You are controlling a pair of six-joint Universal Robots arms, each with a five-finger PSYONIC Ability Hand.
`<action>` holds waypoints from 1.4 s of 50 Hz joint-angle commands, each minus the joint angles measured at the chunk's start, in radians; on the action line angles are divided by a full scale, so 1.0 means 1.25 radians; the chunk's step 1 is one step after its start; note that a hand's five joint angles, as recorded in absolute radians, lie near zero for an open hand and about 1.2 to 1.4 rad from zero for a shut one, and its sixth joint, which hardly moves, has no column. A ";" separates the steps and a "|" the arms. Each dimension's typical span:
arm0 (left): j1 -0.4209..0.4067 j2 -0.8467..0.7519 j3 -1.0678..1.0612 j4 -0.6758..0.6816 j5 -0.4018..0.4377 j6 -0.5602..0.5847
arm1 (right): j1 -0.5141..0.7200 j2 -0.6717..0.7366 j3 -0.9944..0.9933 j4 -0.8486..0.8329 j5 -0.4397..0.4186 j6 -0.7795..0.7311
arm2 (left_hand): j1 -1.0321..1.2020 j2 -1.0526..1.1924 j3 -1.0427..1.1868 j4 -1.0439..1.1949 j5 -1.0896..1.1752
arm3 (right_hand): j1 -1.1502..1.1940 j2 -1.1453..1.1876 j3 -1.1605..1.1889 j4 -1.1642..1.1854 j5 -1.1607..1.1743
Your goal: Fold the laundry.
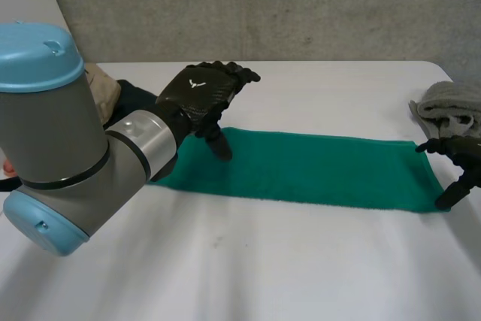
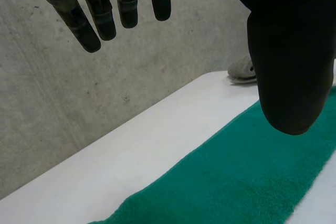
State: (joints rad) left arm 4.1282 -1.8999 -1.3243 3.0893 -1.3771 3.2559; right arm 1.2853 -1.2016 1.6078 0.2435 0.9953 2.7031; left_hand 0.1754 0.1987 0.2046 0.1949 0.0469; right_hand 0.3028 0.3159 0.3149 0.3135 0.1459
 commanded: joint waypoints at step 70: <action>0.196 0.145 0.009 -0.029 0.014 -0.063 | 0.825 0.269 -0.179 -0.568 0.046 -0.366 | -0.001 -0.019 -0.024 -0.016 -0.038 | 0.875 0.864 0.865 0.866 0.861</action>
State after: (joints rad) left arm 4.3547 -1.7045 -1.2979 3.0535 -1.3637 3.1715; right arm 2.1655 -1.0569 1.4860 -0.4273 1.0993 2.3113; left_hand 0.1754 0.1987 0.2046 0.1949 0.0469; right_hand 1.1130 1.1713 1.1770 1.1921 0.9943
